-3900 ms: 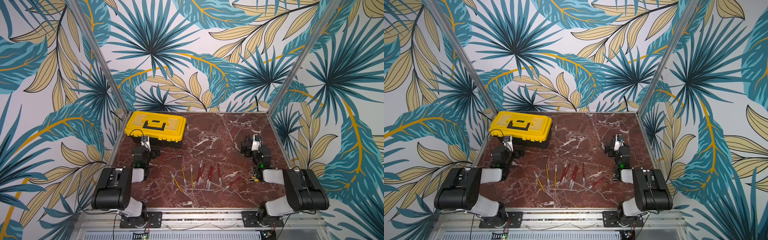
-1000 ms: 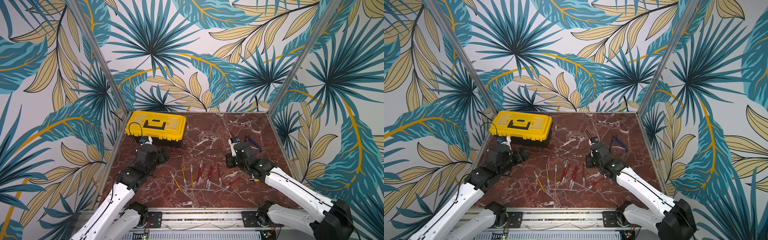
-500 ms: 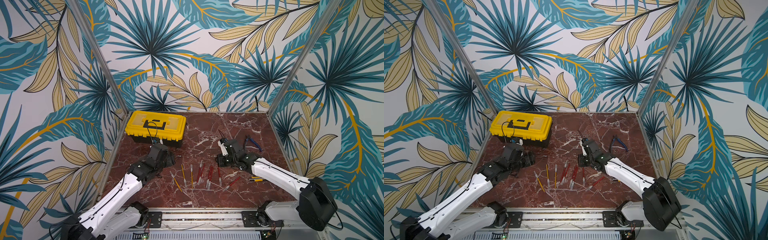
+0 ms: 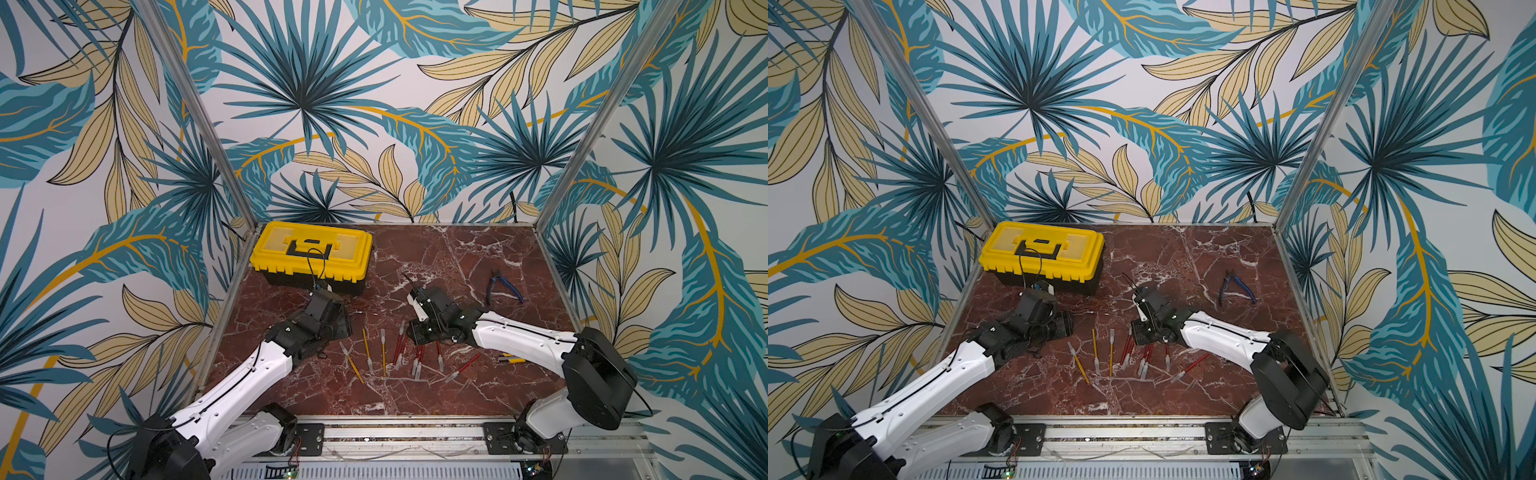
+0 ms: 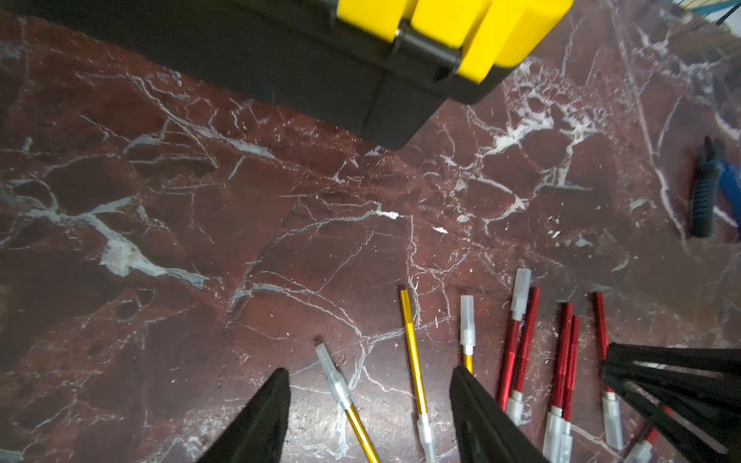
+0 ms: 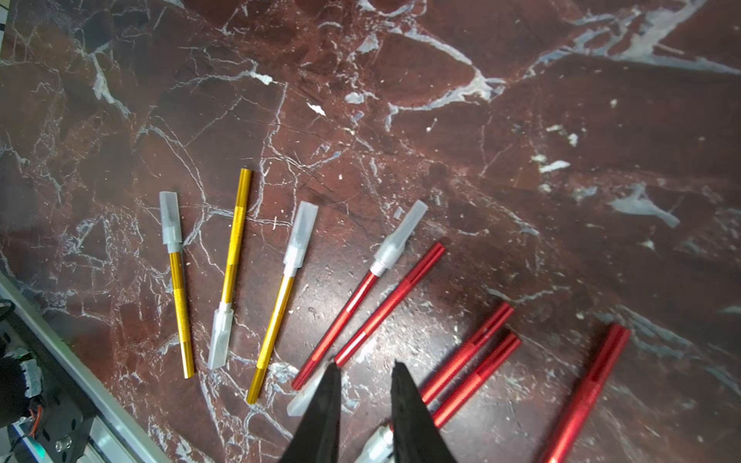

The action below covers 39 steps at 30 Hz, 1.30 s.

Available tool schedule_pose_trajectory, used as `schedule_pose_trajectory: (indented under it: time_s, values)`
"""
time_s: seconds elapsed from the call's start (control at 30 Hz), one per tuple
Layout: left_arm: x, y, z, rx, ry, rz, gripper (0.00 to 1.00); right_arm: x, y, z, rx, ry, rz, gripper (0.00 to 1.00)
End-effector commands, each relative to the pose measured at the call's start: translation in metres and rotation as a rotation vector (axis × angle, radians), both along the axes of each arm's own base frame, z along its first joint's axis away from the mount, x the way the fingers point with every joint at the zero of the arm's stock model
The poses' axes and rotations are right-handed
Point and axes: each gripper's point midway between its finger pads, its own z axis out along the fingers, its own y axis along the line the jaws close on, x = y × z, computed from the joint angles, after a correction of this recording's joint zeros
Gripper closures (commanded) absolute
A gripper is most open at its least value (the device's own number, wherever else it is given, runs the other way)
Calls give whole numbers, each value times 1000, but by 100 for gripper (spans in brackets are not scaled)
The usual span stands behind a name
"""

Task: Remove protective caps from carving knives
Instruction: Pick up the carving knife from the center of the board.

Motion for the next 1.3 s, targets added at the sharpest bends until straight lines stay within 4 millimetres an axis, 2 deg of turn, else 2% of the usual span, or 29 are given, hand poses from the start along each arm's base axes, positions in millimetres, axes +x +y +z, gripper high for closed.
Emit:
schedule_pose_trajectory:
  time_s: [0.0, 0.03, 0.17, 0.33, 0.4, 0.5, 0.67, 0.73, 0.8, 0.9, 1.27]
  values:
    - [-17, 6, -29, 24, 77, 1, 37, 3, 10, 3, -19, -29, 16, 75]
    - [-19, 9, -34, 28, 90, 15, 38, -5, 21, 4, -20, -37, 53, 75]
    - [-28, 24, -49, 38, 113, 112, 39, -15, 42, 6, -44, -94, 117, 75]
    - [-34, 46, -57, 23, 113, 249, 40, -32, 69, 7, -100, -160, 215, 75]
    - [-39, 64, -59, 12, 125, 344, 39, -39, 81, 5, -121, -175, 256, 75]
    - [-48, 99, -61, -19, 133, 533, 34, -50, 100, -2, -149, -182, 312, 75]
    - [-53, 130, -52, -135, 54, 701, 26, -59, 127, -14, -158, -157, 367, 72]
    - [-54, 137, -47, -153, 22, 729, 24, -62, 135, -19, -157, -144, 385, 70]
    - [-56, 145, -44, -157, 9, 762, 20, -67, 144, -24, -159, -130, 409, 65]
    - [-58, 152, -41, -156, 5, 793, 16, -71, 151, -32, -182, -122, 433, 64]
    - [-54, 158, -41, -160, 41, 819, 10, -62, 155, -56, -269, -119, 421, 64]
